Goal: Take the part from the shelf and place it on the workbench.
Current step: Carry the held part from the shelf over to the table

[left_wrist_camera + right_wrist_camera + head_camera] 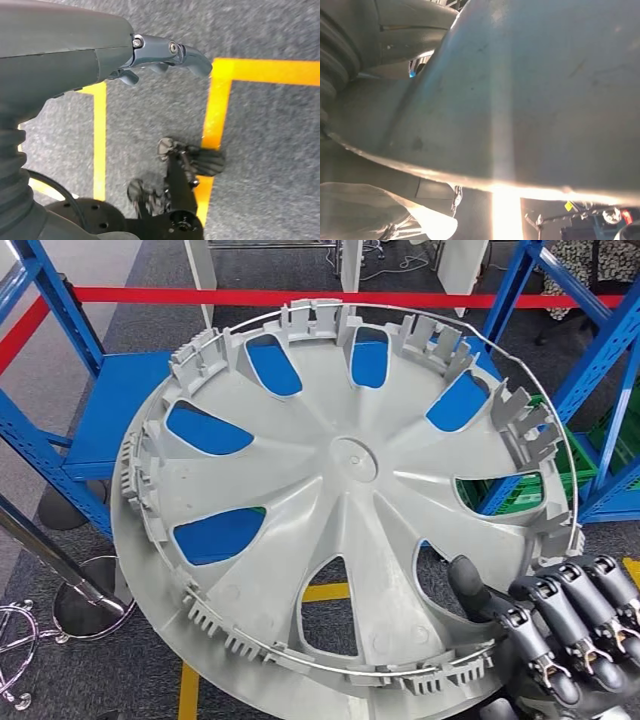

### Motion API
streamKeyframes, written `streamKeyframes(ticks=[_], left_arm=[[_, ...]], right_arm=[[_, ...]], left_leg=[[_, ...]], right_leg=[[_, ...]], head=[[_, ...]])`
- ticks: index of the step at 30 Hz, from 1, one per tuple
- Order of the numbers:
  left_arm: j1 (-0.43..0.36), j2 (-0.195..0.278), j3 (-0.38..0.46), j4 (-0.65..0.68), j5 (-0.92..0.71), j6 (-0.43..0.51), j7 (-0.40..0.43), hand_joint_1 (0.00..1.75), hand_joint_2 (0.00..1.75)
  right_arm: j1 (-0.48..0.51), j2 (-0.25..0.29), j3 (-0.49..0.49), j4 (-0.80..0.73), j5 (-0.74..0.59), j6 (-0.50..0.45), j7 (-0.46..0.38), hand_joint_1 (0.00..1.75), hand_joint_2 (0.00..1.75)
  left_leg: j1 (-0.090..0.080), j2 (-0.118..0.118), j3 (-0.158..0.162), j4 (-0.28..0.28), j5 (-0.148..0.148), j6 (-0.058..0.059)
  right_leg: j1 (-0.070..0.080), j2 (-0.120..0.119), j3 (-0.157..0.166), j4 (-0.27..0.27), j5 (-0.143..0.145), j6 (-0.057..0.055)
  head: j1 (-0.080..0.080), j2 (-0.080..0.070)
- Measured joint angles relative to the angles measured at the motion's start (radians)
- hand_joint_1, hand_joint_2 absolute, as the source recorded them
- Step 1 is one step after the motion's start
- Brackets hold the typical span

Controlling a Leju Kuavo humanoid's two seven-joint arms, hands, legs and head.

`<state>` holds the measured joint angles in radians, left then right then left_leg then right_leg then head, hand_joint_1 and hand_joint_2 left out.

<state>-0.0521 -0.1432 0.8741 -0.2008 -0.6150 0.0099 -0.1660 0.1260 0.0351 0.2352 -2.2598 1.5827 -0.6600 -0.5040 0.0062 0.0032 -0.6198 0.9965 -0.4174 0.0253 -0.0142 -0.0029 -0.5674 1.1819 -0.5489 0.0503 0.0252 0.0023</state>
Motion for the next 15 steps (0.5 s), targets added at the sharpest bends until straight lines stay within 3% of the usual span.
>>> streamKeyframes(ticks=[2,3,4,6,7,10,11,12,13,15], left_arm=[[-0.003,-0.002,0.008,0.000,0.012,-0.005,0.021,0.00,1.75],[-0.004,-0.003,0.014,0.000,0.017,-0.006,0.030,0.00,1.75],[-0.004,-0.003,0.020,0.000,0.021,-0.006,0.038,0.00,1.75],[-0.003,-0.003,0.029,0.000,0.025,-0.007,0.046,0.00,1.75],[-0.002,-0.003,0.031,0.000,0.027,-0.007,0.048,0.00,1.75],[-0.002,-0.006,0.037,0.000,0.028,-0.007,0.050,0.00,1.75],[-0.003,-0.006,0.040,0.000,0.031,-0.007,0.052,0.00,1.75],[-0.004,-0.006,0.044,0.000,0.035,-0.006,0.057,0.00,1.75],[-0.005,-0.006,0.050,0.000,0.040,-0.006,0.065,0.00,1.75],[-0.005,-0.006,0.061,0.000,0.048,-0.003,0.081,0.00,1.75]], right_arm=[[0.001,0.000,-0.007,-0.010,0.001,0.000,-0.001,1.75,1.75],[0.003,0.000,-0.011,-0.016,0.001,0.000,0.000,1.75,1.75],[0.006,0.000,-0.015,-0.021,0.002,0.000,0.000,1.75,1.75],[0.011,0.000,-0.020,-0.028,0.003,0.000,0.001,1.75,1.75],[0.012,0.000,-0.022,-0.030,0.003,0.000,0.000,1.75,1.75],[0.015,0.000,-0.026,-0.034,0.004,0.000,0.000,1.75,1.75],[0.016,0.000,-0.027,-0.035,0.004,0.000,0.000,1.75,1.75],[0.017,0.000,-0.029,-0.037,0.004,0.000,0.000,1.75,1.75],[0.018,0.000,-0.031,-0.040,0.004,0.000,-0.002,1.75,1.75],[0.021,0.000,-0.036,-0.048,0.005,0.000,-0.006,1.75,1.75]], left_leg=[[-0.003,-0.002,-0.018,0.010,0.017,-0.009],[-0.004,-0.003,-0.023,0.013,0.026,-0.014],[-0.004,-0.003,-0.027,0.014,0.035,-0.020],[-0.001,-0.003,-0.034,0.017,0.038,-0.031],[0.001,-0.004,-0.039,0.033,0.013,-0.036],[0.004,-0.004,-0.067,0.188,-0.142,-0.048],[0.005,-0.004,-0.072,0.250,-0.174,-0.050],[0.005,-0.004,-0.068,0.290,-0.180,-0.051],[0.004,-0.004,-0.052,0.301,-0.163,-0.051],[0.004,-0.004,0.027,0.216,-0.110,-0.043]], right_leg=[[0.001,0.003,0.110,-0.149,-0.007,-0.006],[0.002,0.005,0.139,-0.196,-0.020,-0.011],[0.005,0.006,0.148,-0.219,-0.028,-0.017],[0.005,0.003,0.129,-0.220,-0.016,-0.033],[0.004,0.000,0.119,-0.220,-0.006,-0.042],[0.004,-0.006,0.083,-0.219,0.029,-0.057],[0.005,-0.007,0.070,-0.217,0.041,-0.057],[0.005,-0.008,0.055,-0.213,0.052,-0.057],[0.006,-0.008,0.039,-0.207,0.062,-0.056],[0.006,-0.009,0.006,-0.193,0.078,-0.052]], head=[[0.001,0.000],[0.002,0.000],[0.002,0.000],[0.002,0.000],[0.001,0.000],[-0.005,0.000],[-0.005,0.000],[-0.005,0.000],[-0.005,0.000],[-0.005,0.000]])
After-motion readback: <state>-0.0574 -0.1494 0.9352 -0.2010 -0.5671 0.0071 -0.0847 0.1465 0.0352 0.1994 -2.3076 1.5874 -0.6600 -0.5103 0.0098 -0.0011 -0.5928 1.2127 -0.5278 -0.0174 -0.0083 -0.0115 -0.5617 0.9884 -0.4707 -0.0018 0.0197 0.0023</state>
